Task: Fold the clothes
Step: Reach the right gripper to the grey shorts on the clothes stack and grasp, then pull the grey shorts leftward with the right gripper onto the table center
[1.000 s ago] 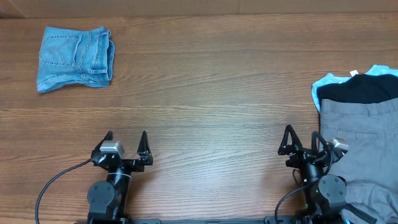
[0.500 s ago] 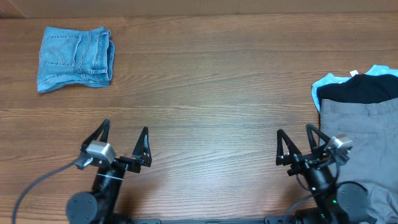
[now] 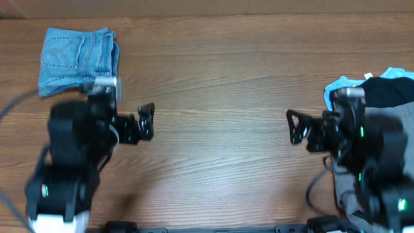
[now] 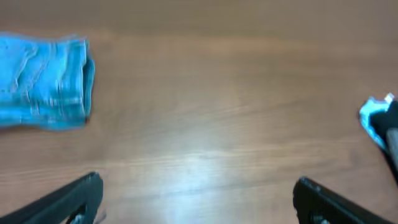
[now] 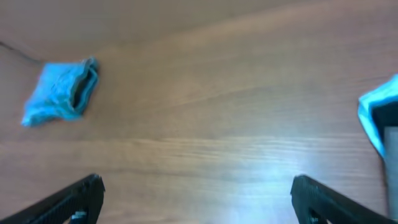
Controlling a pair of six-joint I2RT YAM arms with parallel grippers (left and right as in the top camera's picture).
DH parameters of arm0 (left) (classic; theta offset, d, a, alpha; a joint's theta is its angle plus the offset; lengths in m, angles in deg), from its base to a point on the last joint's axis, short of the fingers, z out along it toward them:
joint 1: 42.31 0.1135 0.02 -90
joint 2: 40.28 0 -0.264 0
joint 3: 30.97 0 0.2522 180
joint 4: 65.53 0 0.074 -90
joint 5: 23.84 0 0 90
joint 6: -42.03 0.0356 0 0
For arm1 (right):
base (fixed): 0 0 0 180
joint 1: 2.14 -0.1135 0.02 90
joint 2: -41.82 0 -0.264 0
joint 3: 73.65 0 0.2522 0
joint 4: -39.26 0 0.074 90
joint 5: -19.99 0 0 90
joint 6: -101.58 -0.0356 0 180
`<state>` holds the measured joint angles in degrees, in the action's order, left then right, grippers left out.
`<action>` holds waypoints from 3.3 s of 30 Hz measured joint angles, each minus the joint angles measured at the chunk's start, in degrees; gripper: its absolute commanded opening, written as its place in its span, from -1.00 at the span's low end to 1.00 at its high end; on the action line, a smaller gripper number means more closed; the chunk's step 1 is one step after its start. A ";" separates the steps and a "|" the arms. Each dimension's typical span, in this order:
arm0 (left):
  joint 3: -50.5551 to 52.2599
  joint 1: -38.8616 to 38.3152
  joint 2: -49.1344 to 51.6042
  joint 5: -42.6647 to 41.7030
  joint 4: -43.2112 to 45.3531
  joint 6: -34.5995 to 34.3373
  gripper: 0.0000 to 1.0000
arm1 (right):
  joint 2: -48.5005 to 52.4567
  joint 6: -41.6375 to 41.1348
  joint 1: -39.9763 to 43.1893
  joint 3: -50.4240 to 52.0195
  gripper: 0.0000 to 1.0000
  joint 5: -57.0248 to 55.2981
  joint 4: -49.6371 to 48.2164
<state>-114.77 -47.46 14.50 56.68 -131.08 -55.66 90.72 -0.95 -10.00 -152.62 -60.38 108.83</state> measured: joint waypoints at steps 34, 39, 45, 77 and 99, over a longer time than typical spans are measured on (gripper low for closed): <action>-17.88 0.00 22.75 -1.27 -20.87 0.72 0.99 | 56.37 -2.40 27.63 -22.97 0.66 -6.88 14.45; -17.88 0.00 22.75 -1.27 -20.63 0.83 1.00 | 61.61 -3.02 27.21 -22.97 0.49 -8.90 12.68; -17.88 0.00 22.75 -1.29 -20.17 0.83 1.00 | 67.60 -4.24 27.21 -22.97 0.31 -11.19 10.38; -17.88 0.00 22.75 -1.29 -20.00 0.83 1.00 | 65.05 -6.93 27.28 -32.74 -0.88 -18.34 18.84; -17.88 0.00 22.75 -1.29 -19.87 1.90 1.00 | 59.23 -3.52 19.28 -66.25 -0.92 -2.58 29.33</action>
<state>-132.65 -47.46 37.25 55.39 -150.95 -53.76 149.95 -4.47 9.28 -218.86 -62.96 138.16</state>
